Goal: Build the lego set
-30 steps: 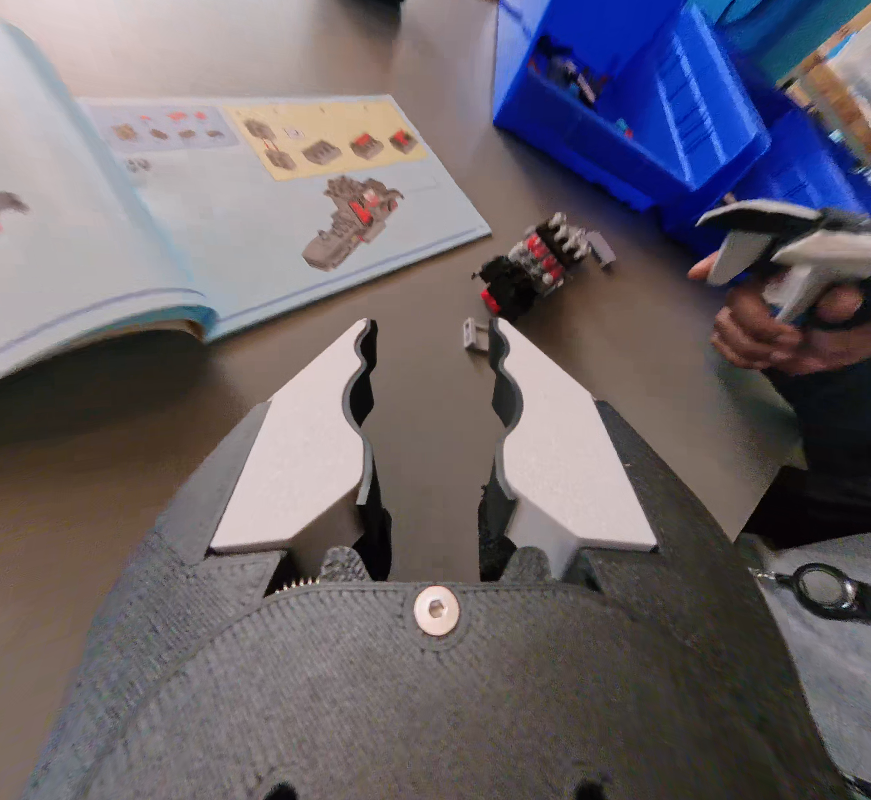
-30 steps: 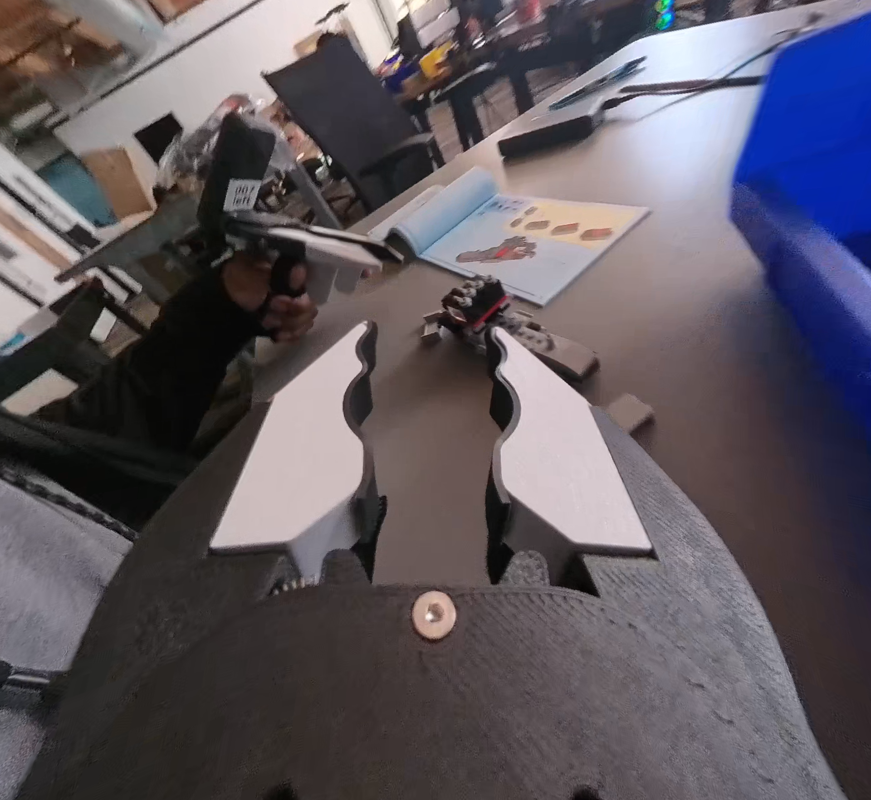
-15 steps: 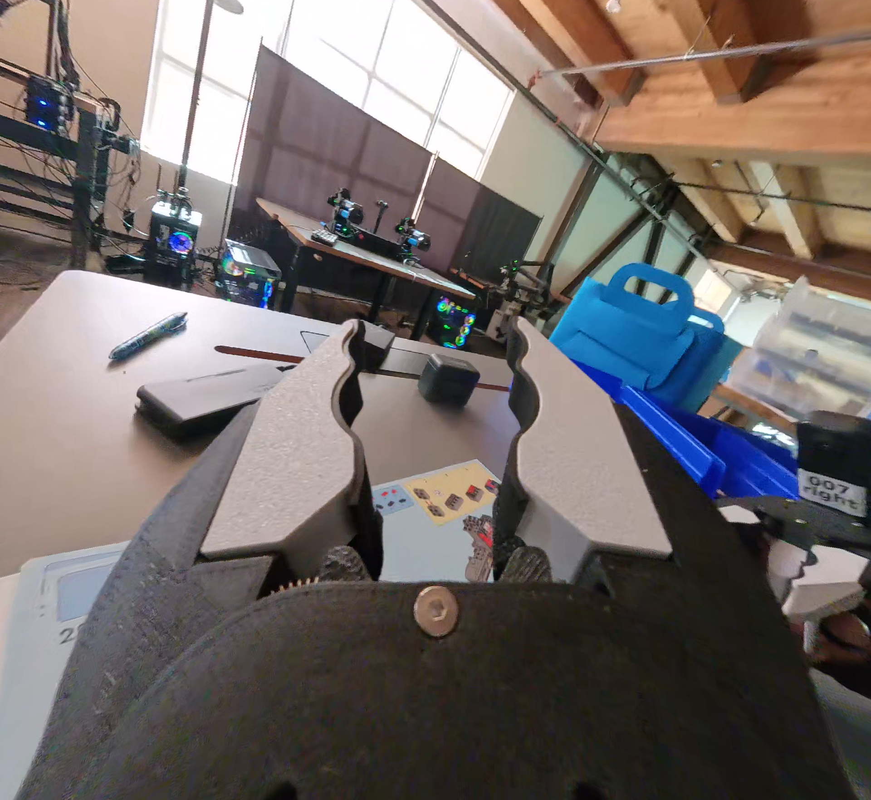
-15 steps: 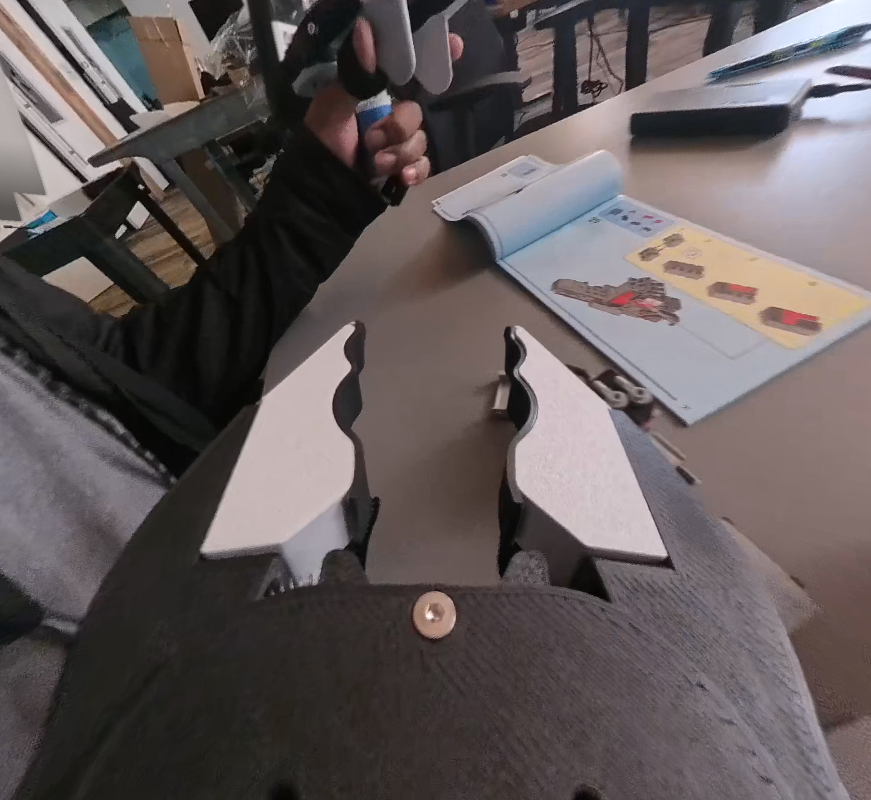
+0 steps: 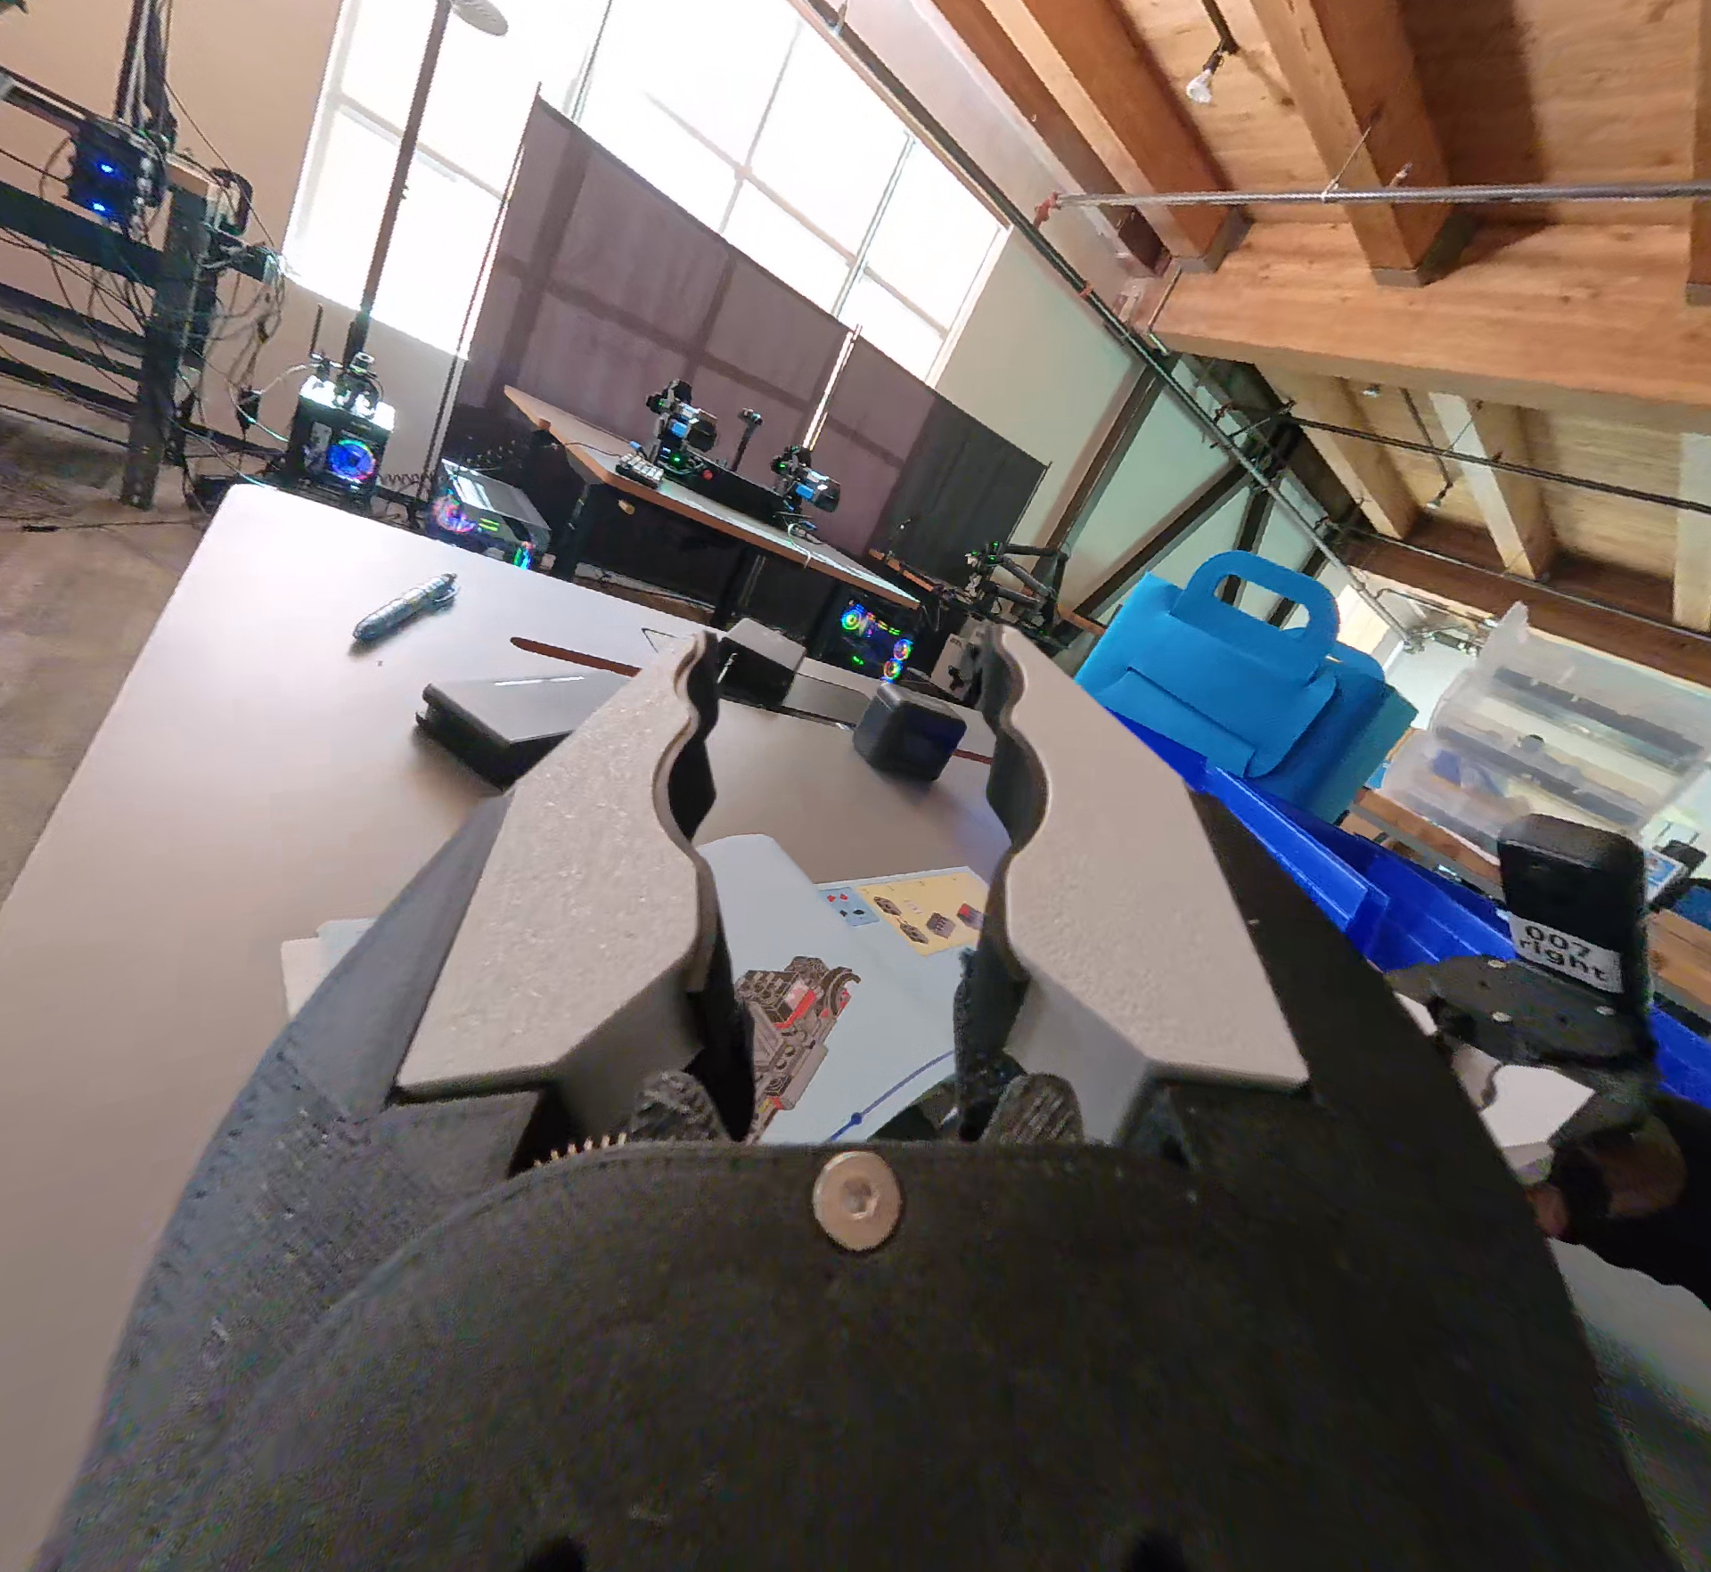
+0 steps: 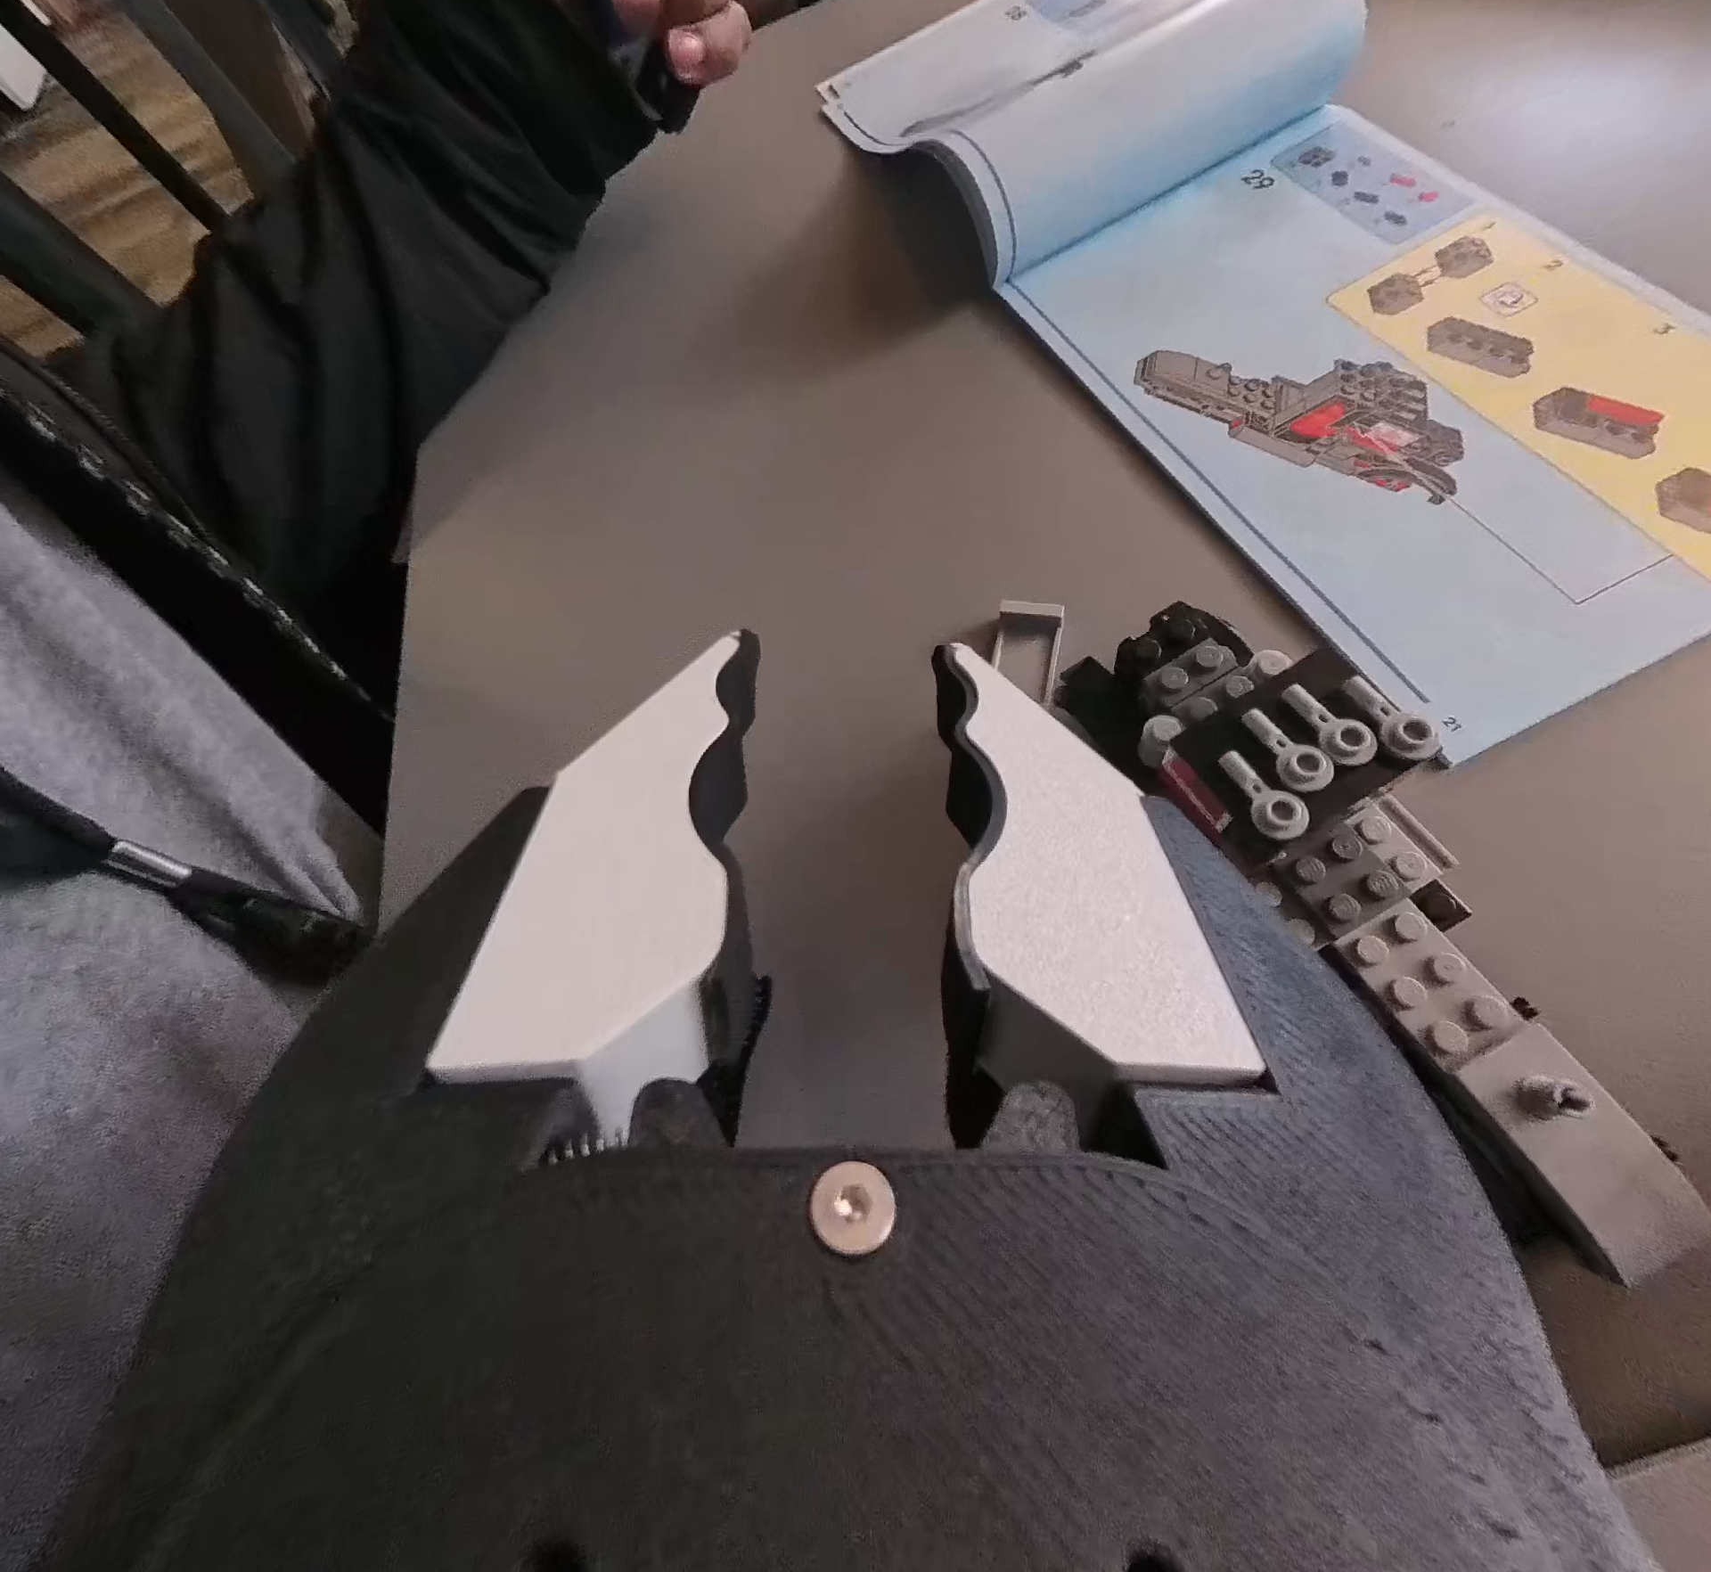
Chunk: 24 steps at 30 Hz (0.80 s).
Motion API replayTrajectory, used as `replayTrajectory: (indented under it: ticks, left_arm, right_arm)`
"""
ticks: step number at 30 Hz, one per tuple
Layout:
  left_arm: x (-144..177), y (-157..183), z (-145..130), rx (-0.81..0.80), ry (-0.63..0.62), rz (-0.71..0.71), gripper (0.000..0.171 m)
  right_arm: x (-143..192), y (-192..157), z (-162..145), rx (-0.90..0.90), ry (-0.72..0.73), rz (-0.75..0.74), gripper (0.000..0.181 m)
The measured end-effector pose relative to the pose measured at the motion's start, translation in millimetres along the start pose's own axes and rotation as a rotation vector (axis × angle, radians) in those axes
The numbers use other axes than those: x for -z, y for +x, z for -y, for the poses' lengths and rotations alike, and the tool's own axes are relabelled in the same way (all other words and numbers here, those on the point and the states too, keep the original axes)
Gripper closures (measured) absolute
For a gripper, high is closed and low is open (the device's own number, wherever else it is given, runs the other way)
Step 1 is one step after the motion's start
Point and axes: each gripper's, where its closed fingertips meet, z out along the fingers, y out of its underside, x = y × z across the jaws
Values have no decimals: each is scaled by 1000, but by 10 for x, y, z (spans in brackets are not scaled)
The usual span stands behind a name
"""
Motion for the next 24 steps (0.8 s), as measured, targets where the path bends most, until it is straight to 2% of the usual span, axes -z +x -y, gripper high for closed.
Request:
replayTrajectory:
  ticks: [6, 14, 18, 24]
  left_arm:
    - [-32, 71, -132, -32, -54, -13, 114]
    - [-38, 123, -175, -27, -56, -24, 115]
    - [-56, 198, -242, -41, -82, -45, 116]
    - [-169, 540, -506, -80, -197, -182, 116]
  right_arm:
    - [-31, 71, -17, 27, -26, -43, 142]
    - [42, 81, -41, 38, -23, -93, 141]
    - [279, 141, 33, 85, 1, -133, 140]
    - [824, 641, 36, 163, -68, -288, 122]
